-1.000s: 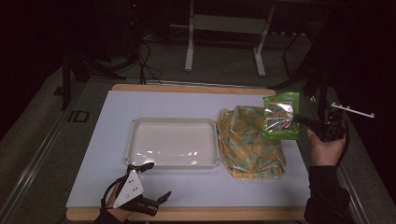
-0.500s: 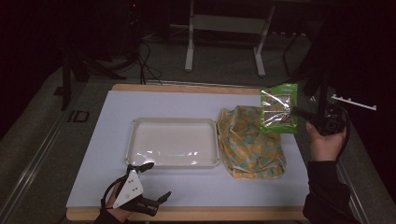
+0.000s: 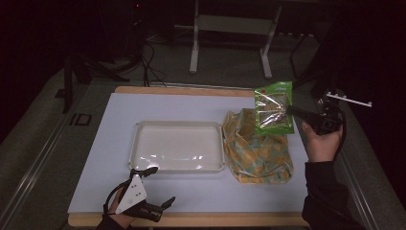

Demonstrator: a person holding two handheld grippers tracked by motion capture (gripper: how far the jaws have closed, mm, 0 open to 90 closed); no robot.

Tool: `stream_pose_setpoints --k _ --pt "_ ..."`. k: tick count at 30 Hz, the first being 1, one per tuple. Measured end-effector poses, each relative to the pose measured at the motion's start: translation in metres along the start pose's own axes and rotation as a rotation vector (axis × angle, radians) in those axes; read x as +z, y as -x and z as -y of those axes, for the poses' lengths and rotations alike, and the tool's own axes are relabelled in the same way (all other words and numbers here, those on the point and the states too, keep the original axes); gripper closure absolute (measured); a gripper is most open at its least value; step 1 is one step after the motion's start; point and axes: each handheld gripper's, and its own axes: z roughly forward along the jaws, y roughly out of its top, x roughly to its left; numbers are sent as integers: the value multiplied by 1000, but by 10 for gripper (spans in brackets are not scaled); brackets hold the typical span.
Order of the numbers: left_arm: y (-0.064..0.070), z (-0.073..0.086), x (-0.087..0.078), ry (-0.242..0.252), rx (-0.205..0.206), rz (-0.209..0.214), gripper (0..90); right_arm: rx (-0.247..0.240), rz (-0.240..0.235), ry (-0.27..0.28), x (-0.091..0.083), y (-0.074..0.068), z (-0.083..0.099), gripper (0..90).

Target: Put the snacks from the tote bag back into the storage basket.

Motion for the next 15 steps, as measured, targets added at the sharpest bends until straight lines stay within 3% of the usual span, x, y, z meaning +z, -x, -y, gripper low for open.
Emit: stream_pose_setpoints --k 15 --pt "0 0 -1 9 1 -2 4 -28 -71 -17 26 -30 0 890"
